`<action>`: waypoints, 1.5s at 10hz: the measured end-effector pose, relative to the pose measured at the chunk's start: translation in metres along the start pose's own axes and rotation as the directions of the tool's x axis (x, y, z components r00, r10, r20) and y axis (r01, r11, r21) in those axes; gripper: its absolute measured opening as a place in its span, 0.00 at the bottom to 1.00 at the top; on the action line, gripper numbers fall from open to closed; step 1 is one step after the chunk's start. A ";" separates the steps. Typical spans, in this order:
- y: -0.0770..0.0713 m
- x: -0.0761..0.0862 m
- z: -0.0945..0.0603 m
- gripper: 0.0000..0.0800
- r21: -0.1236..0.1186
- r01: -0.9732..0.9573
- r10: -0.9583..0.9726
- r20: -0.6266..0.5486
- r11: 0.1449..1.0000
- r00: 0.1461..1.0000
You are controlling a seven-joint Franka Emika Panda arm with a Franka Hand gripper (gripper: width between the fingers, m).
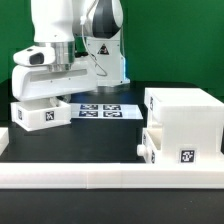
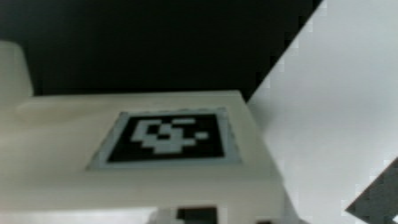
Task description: Assemble drawer
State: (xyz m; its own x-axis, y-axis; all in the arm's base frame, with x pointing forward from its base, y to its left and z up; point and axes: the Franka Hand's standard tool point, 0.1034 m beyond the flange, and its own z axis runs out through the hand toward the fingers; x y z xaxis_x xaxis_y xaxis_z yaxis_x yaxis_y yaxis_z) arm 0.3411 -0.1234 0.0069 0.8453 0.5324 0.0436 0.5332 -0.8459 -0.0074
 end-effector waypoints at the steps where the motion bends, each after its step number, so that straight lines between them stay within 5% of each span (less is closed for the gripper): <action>1: 0.000 0.001 -0.001 0.05 -0.002 0.003 -0.003 -0.001 1.000 1.000; 3: 0.000 0.021 -0.010 0.05 -0.013 0.034 -0.034 -0.016 0.999 0.999; 10: -0.011 0.154 -0.048 0.05 0.010 0.166 -0.166 -0.044 0.986 0.985; 13: -0.003 0.168 -0.040 0.05 0.042 0.256 -0.254 -0.033 0.966 0.967; 15: -0.004 0.167 -0.039 0.05 0.041 0.274 -0.273 -0.034 0.961 0.962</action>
Offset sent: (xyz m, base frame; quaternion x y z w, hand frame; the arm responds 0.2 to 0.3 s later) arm 0.0450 0.0359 0.0320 -0.0117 0.0070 -0.0226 0.9997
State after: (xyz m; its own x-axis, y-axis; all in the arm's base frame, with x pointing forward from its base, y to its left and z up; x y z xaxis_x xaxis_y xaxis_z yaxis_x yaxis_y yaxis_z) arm 0.4791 -0.0320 0.0535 0.6664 0.7415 0.0781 0.7452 -0.6659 -0.0361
